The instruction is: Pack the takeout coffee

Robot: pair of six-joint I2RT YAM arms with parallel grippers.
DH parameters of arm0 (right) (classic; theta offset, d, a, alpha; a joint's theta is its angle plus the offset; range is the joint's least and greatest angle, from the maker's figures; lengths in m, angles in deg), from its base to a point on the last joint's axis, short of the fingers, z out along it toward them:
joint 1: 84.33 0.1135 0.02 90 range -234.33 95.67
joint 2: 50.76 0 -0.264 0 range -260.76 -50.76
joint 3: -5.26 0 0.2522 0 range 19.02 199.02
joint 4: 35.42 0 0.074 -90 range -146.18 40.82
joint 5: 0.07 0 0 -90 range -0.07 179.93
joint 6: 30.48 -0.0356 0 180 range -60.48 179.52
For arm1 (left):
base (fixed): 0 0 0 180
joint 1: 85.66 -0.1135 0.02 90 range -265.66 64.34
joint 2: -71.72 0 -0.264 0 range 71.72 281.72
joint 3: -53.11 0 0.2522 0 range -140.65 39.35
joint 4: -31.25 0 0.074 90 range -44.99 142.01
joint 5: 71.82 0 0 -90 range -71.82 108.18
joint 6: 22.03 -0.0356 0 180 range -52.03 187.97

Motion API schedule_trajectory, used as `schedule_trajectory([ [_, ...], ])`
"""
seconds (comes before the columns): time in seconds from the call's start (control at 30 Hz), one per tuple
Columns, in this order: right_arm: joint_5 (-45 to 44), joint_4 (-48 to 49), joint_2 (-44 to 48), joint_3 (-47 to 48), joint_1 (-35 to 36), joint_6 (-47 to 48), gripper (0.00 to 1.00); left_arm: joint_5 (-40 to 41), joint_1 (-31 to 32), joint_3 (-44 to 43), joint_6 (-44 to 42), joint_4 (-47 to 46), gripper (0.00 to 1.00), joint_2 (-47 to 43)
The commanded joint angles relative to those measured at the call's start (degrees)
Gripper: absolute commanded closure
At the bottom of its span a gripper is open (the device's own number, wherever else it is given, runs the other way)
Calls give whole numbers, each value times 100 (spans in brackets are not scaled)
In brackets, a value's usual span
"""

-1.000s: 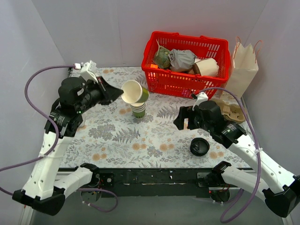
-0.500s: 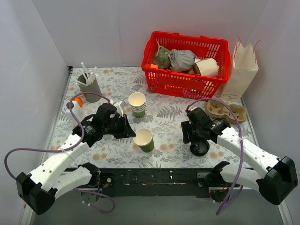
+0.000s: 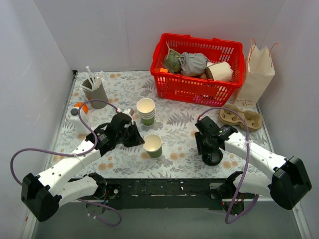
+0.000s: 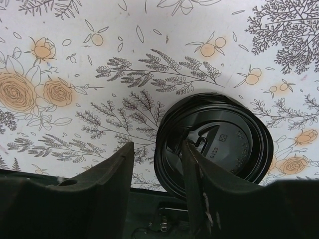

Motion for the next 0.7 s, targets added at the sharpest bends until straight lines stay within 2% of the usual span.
schedule_trajectory([
  [0.0, -112, -51, -65, -53, 17, -160, 51, 263, 35, 145, 178, -278, 98, -39],
  [0.17, -200, -86, -30, -79, 17, -239, 55, 254, 44, 251, 240, -375, 92, -56],
  [0.23, -191, -51, 14, -79, 17, -265, 62, 254, 35, 269, 240, -375, 85, -74],
  [0.27, -183, -42, 14, -71, 17, -283, 69, 245, 35, 269, 240, -375, 83, -83],
  [0.3, -174, -25, 32, -71, 17, -274, 72, 228, 35, 286, 231, -383, 74, -57],
  [0.37, -121, -16, 23, -79, 17, -292, 76, 193, 35, 330, 249, -392, 69, -48],
  [0.5, -323, -191, 23, -44, 17, -380, 79, 157, 35, 365, 222, -314, 53, -65],
  [0.53, -367, -209, 41, -36, 17, -389, 81, 166, 35, 365, 240, -305, 46, -143],
  [0.6, -367, -227, 119, -9, 17, -424, 84, 157, 35, 322, 249, -304, 41, -232],
  [0.67, -358, -218, 172, 17, 17, -441, 90, 149, 44, 260, 231, -304, 30, -364],
])
